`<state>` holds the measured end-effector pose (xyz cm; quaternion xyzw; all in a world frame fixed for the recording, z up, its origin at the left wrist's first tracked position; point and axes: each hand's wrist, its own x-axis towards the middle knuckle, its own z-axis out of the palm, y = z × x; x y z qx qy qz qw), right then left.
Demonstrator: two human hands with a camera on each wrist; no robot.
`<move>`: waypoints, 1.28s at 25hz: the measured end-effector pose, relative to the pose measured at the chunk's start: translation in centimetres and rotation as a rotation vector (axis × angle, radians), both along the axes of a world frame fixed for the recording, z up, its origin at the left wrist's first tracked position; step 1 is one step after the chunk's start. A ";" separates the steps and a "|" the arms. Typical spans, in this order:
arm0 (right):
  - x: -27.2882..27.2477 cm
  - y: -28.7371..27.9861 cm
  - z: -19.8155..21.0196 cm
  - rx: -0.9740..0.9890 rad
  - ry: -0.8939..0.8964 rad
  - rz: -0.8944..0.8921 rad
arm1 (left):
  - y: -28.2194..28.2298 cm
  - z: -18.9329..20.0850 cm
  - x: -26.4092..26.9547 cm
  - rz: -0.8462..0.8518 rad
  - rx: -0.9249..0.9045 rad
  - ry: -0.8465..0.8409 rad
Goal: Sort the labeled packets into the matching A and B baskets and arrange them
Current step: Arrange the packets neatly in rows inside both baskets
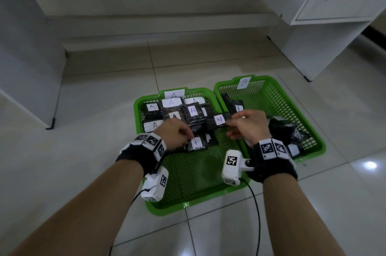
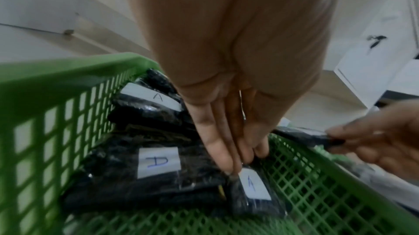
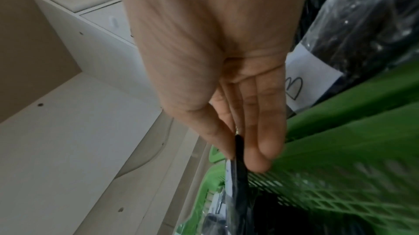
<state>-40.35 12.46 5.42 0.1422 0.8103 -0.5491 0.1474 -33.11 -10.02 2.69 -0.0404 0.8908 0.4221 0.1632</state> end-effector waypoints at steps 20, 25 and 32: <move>2.6 -5.2 -5.0 0.343 0.056 0.204 | 1.3 -2.1 -1.7 -0.119 -0.261 0.206; 2.9 -3.5 -1.0 -0.210 0.040 0.109 | 0.2 0.8 -2.7 -0.082 -0.015 0.273; 2.4 -3.5 -1.2 -0.247 -0.030 -0.009 | 0.0 0.6 -2.0 0.293 0.604 -0.078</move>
